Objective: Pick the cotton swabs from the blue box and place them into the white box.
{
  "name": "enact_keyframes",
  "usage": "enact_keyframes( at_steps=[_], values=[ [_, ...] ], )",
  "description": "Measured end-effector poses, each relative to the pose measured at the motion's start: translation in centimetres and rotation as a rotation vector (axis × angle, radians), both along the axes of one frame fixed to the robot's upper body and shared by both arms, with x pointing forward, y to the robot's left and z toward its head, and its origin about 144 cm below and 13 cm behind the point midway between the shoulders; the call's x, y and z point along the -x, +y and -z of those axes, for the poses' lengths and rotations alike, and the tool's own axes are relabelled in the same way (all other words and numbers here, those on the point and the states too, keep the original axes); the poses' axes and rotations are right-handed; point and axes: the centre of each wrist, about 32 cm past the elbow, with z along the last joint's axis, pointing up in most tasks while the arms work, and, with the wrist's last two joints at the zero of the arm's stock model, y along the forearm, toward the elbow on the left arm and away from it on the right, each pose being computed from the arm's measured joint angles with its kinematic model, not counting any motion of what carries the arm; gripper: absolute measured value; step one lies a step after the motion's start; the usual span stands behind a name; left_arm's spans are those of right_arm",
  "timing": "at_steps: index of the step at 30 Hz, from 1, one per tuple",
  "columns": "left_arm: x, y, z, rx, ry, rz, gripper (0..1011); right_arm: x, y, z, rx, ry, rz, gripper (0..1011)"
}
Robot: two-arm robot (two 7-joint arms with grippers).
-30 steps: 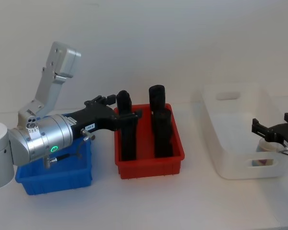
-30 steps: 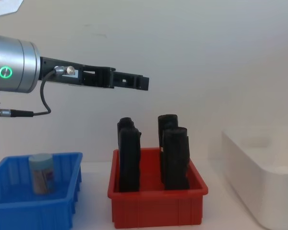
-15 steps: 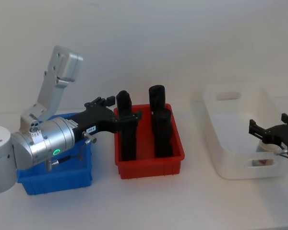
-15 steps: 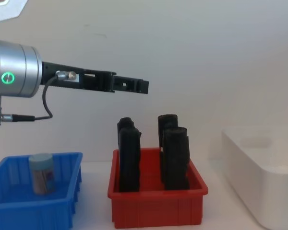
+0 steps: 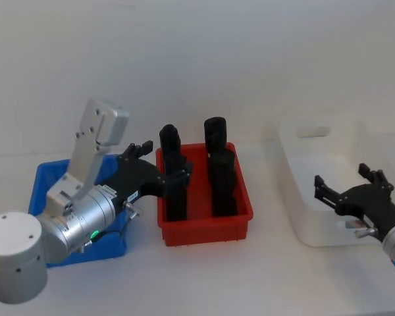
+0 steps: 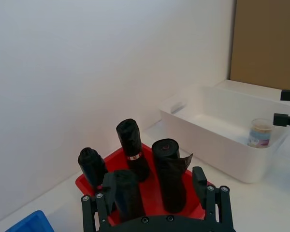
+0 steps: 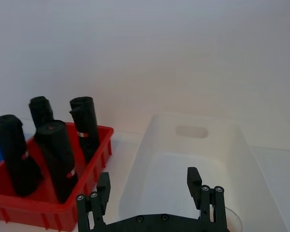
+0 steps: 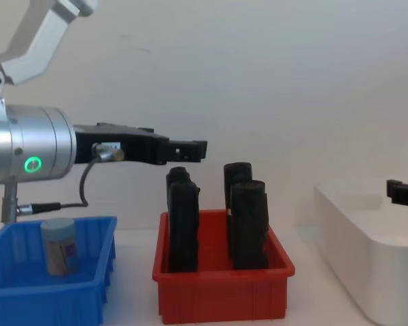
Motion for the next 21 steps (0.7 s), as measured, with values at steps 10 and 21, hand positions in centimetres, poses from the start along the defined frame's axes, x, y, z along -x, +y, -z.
enact_keyframes(
  at_steps=[10,21],
  values=[
    [1.4,-1.5,2.7,-0.016,-0.092,-0.076,1004,2.7,1.8,0.8,-0.035,-0.072,-0.081,1002],
    [3.1,-3.0,5.3,-0.013,-0.185,-0.141,1004,3.6,2.3,1.0,-0.049,-0.095,-0.106,1001]
  ],
)
